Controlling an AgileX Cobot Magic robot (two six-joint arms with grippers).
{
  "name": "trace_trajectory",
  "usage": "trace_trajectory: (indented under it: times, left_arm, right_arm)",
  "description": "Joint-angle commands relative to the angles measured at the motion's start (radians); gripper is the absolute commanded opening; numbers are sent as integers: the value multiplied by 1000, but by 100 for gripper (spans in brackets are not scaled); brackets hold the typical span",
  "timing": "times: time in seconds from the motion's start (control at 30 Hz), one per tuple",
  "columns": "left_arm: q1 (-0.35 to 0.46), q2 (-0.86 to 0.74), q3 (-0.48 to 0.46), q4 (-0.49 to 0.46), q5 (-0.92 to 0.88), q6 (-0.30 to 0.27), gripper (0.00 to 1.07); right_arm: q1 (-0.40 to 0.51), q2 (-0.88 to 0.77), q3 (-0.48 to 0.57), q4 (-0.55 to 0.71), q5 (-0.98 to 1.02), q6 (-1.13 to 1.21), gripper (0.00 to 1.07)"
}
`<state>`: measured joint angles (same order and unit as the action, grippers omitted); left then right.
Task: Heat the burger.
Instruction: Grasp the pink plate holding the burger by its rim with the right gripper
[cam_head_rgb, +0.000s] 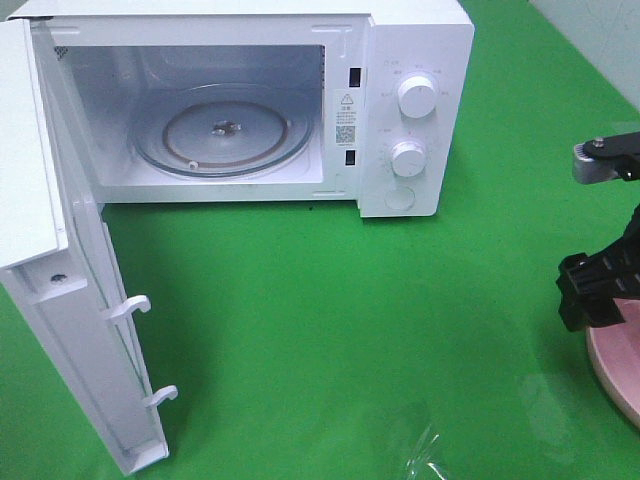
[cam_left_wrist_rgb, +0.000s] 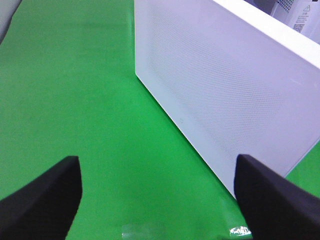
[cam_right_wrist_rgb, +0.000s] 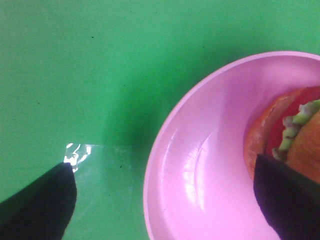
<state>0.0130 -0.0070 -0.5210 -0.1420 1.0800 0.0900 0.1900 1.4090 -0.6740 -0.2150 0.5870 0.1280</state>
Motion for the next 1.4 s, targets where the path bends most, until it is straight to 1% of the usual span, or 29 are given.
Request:
trace_trajectory:
  times: [0.03, 0.2, 0.27, 0.37, 0.57, 0.73, 0.87, 0.97, 1.07, 1.1, 1.13, 1.17, 1.2, 1.23, 1.27, 1.3, 1.33, 1.37, 1.4]
  left_arm:
    - [0, -4, 2, -1, -10, -6, 76]
    - [0, -4, 2, -1, -10, -6, 76]
    - [0, -4, 2, -1, -10, -6, 76]
    - [0, -4, 2, -1, -10, -6, 76]
    - [0, -4, 2, -1, -10, -6, 76]
    - [0, -4, 2, -1, -10, -6, 76]
    - [0, -4, 2, -1, -10, -6, 76]
    - [0, -4, 2, -1, -10, -6, 76]
    - [0, -4, 2, -1, -10, -6, 76]
    - [0, -4, 2, -1, -10, -6, 76]
    - [0, -4, 2, -1, -10, -6, 76]
    - [0, -4, 2, -1, -10, -6, 76]
    - [0, -4, 2, -1, -10, -6, 76]
    - [0, -4, 2, -1, -10, -6, 76]
    - [0, -4, 2, -1, -10, -6, 76]
    - [0, -4, 2, -1, -10, -6, 76]
    - [0, -4, 2, -1, -10, -6, 76]
    - [0, -4, 2, -1, -10, -6, 76]
    - [0, -4, 2, -1, -10, -6, 76]
  right_arm:
    - [-7, 63, 3, -3, -8, -5, 88]
    - [-7, 100, 3, -5, -30, -3, 87]
    - [-7, 154, 3, -7, -34, -3, 86]
    - [-7, 165, 3, -7, -34, -3, 86]
    - [-7, 243, 3, -7, -52, -3, 84]
    - [-7, 265, 3, -9, -66, 1, 83]
    - [-18, 321, 3, -11, -88, 4, 82]
    - [-18, 325, 3, -11, -89, 4, 82]
    - [-18, 326, 3, -11, -89, 6, 79]
    - [-18, 334, 3, -11, -93, 18, 75]
    - [-18, 334, 3, -11, -93, 18, 75]
    - [-18, 339, 3, -11, -99, 24, 72]
    - [-18, 356, 3, -11, -103, 27, 67]
    - [-18, 356, 3, -11, -103, 27, 67]
    - [-18, 364, 3, -11, -103, 30, 61]
    - [-18, 364, 3, -11, -103, 30, 61]
    - [-18, 365, 3, -14, -102, 37, 52]
    - [-18, 365, 3, -14, -102, 37, 52]
    - [-18, 365, 3, -35, -98, 53, 41]
